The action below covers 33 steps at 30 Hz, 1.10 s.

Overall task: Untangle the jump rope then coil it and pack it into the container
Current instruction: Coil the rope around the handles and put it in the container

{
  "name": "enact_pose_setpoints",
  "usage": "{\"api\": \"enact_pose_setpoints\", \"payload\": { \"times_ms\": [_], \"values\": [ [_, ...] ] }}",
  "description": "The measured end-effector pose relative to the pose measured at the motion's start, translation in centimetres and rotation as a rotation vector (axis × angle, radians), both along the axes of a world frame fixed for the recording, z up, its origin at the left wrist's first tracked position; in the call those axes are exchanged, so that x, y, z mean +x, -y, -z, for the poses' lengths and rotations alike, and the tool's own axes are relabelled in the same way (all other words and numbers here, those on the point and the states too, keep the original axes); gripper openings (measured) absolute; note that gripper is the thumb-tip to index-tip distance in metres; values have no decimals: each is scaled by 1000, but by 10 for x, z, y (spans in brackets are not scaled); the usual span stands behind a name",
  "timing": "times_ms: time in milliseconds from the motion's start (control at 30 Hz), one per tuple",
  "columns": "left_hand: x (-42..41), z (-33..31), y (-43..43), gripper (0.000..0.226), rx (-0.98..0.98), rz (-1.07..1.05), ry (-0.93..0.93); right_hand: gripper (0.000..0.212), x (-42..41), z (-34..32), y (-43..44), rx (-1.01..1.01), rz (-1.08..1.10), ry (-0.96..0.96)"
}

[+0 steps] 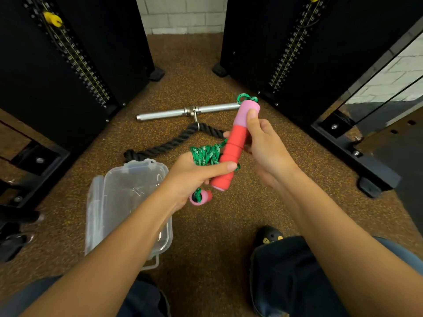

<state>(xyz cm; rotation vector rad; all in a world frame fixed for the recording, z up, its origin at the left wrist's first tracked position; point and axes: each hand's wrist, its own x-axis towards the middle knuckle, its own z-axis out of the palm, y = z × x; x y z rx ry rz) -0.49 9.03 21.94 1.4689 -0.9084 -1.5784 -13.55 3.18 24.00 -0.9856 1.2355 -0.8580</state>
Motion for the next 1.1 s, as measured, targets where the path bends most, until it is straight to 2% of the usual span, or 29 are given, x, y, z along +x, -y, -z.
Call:
{"api": "enact_pose_setpoints", "payload": {
  "times_ms": [133, 267, 400, 500, 600, 667, 733, 833, 900, 967, 1033, 1100],
  "values": [
    [-6, -8, -3, 28, 53, 144, 151, 33, 1, 0, 0, 95, 64, 156],
    [-8, -8, -2, 59, 125, 117, 246, 34, 6, -1, -3, 149, 153, 319],
    [-8, -6, -1, 52, 190, 140, 240, 35, 5, -1, -1, 151, 291, 440],
    [-5, -4, -3, 63, 196, 198, 220, 43, 0, 0, 5, 144, 370, 455],
    [4, -5, -7, 65, 194, 248, 308, 48, -16, -3, 16, 153, 465, 488],
    [15, -11, -7, 67, 152, 296, 331, 42, -28, -8, 22, 132, 444, 326],
    [28, -18, -3, 62, 102, 377, 295, 36, -34, -10, 21, 56, 286, 20],
    [42, -22, 1, 49, 99, 450, 246, 48, -36, -8, 13, -8, -66, -338],
    [46, -20, 1, 50, 100, 465, 237, 41, -38, -7, 7, 14, -316, -527],
    [46, -19, 1, 47, 98, 470, 255, 36, -41, -6, 3, -52, -552, -776],
    [45, -18, 2, 44, 93, 459, 264, 41, -37, -9, -1, -151, -742, -846],
    [43, -18, 5, 41, 74, 443, 281, 38, -29, -14, -5, -163, -781, -671]
  ]
}}
